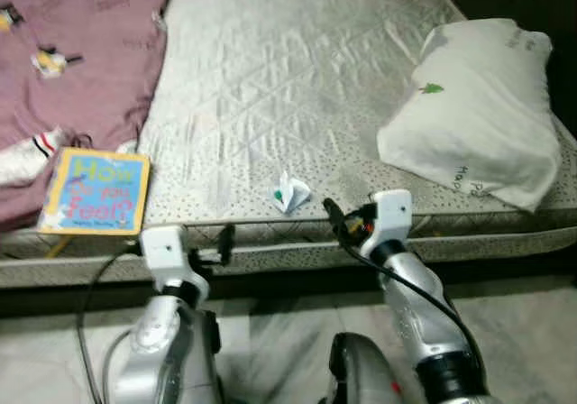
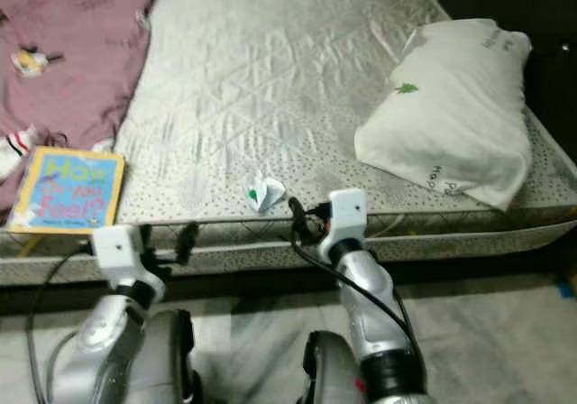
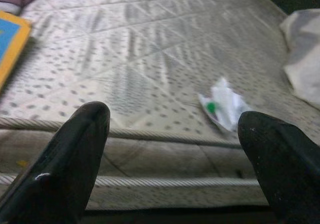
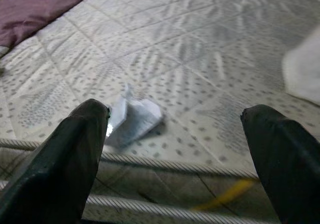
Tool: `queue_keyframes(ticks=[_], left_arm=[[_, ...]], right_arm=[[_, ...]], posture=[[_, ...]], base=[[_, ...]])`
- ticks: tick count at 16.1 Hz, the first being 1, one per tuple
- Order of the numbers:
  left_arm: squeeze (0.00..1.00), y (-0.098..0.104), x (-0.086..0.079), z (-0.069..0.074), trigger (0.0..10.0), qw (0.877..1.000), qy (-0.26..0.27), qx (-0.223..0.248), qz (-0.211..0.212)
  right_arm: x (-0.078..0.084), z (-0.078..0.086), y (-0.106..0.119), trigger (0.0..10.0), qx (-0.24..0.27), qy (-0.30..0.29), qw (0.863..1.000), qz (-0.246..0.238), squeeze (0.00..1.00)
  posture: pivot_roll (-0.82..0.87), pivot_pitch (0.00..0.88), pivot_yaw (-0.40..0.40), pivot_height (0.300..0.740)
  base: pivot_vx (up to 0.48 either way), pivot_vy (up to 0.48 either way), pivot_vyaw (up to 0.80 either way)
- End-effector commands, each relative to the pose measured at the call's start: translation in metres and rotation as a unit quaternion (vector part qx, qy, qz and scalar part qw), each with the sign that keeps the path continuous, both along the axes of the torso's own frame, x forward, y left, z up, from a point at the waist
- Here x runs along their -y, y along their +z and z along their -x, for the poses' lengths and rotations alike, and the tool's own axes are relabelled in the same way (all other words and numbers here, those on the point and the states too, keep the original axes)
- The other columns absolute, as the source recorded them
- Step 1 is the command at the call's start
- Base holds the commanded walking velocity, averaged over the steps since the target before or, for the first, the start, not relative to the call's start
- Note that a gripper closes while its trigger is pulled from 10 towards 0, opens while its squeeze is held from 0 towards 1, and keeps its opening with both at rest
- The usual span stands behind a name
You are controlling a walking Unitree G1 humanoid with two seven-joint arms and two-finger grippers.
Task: Clean up the room
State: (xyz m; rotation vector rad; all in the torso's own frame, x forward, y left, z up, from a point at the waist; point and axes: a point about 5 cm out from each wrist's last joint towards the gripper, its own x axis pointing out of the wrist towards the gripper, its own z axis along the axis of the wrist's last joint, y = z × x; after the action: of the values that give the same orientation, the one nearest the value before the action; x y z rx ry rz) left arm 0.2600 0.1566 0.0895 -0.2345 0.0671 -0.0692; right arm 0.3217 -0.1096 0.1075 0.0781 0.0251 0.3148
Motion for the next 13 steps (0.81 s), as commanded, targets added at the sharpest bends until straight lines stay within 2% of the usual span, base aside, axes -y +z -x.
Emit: queue_keyframes(ticks=[1,6,9,13], left_arm=[[0.00,-0.0029,0.0011,0.0006,10.0,1.000,0.001,-0.008,0.004],[0.00,-0.0036,0.0023,0.0009,10.0,1.000,-0.003,-0.007,0.006],[0.00,-0.0044,0.0022,0.0005,10.0,1.000,0.000,-0.010,0.010],[0.00,-0.0042,0.0019,0.0010,10.0,1.000,-0.001,-0.012,0.008]], right_arm=[[0.0018,0.0016,-0.0031,10.0,-0.003,-0.002,1.000,0.005,0.00],[0.0010,0.0029,-0.0060,10.0,-0.006,0.000,1.000,0.007,0.00],[0.0014,0.0021,-0.0056,10.0,-0.004,0.001,1.000,0.012,0.00],[0.0008,0.0034,-0.0072,10.0,-0.006,0.001,1.000,0.013,0.00]], posture=[[0.07,0.180,-0.052,0.570],[0.08,0.171,-0.051,0.570],[0.08,0.171,-0.051,0.570],[0.08,0.178,-0.051,0.570]], base=[[0.259,0.000,0.00],[0.260,0.000,0.00],[0.000,0.000,0.00],[0.000,0.000,0.74]])
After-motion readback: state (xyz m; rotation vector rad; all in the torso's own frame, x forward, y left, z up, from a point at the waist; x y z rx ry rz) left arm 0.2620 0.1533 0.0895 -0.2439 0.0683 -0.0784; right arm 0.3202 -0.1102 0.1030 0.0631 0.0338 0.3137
